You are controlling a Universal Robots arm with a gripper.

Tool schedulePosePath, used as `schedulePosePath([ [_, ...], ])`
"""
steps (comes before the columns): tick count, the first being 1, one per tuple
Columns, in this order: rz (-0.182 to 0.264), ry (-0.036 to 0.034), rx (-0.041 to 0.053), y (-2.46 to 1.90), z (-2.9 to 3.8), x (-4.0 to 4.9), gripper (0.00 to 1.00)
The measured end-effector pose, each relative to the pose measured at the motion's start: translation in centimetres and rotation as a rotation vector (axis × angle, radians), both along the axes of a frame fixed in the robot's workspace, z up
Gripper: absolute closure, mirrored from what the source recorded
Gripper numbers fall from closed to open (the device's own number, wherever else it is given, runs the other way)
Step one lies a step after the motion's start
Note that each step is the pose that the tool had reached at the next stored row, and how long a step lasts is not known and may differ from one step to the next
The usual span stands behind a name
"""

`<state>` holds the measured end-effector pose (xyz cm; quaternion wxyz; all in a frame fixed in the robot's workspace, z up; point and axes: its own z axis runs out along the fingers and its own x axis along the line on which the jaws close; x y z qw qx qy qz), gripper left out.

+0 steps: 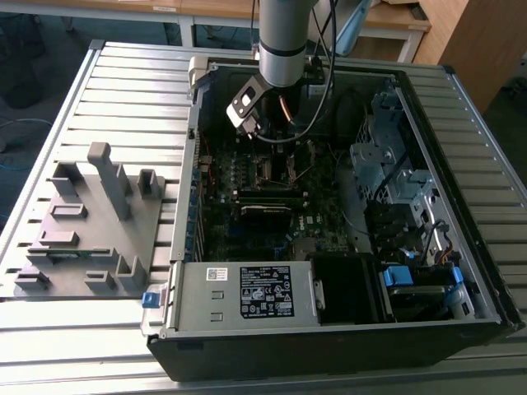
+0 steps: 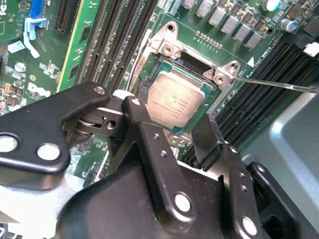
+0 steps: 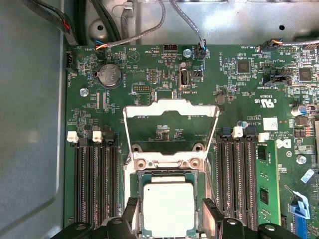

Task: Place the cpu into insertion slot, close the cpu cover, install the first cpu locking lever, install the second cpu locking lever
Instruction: 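Place the cpu into insertion slot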

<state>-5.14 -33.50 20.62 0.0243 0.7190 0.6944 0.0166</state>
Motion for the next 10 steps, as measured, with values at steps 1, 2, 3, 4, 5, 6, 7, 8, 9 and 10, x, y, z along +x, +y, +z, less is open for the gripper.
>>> schedulePosePath([
  [1, 0.0, 0.0, -0.0001, 0.0, 0.0, 0.0, 0.38],
  [2, 0.0, 0.0001, -0.0001, 0.0, 0.01, 0.0, 0.38],
  [3, 0.0, 0.0001, -0.0002, 0.0, 0.02, 0.0, 0.38],
  [4, 0.0, 0.0001, -0.0002, 0.0, 0.02, 0.0, 0.38],
  [5, 0.0, 0.0001, -0.0002, 0.0, 0.02, 0.0, 0.38],
  [6, 0.0, 0.0001, -0.0001, 0.0, 0.02, 0.0, 0.38],
  [7, 0.0, 0.0001, -0.0002, 0.0, 0.02, 0.0, 0.4],
  [8, 0.0, 0.0002, -0.0003, 0.0, 0.03, 0.0, 0.4],
  [9, 0.0, 0.0001, -0.0002, 0.0, 0.03, 0.0, 0.46],
  [10, 0.0, 0.0001, -0.0002, 0.0, 0.03, 0.0, 0.52],
])
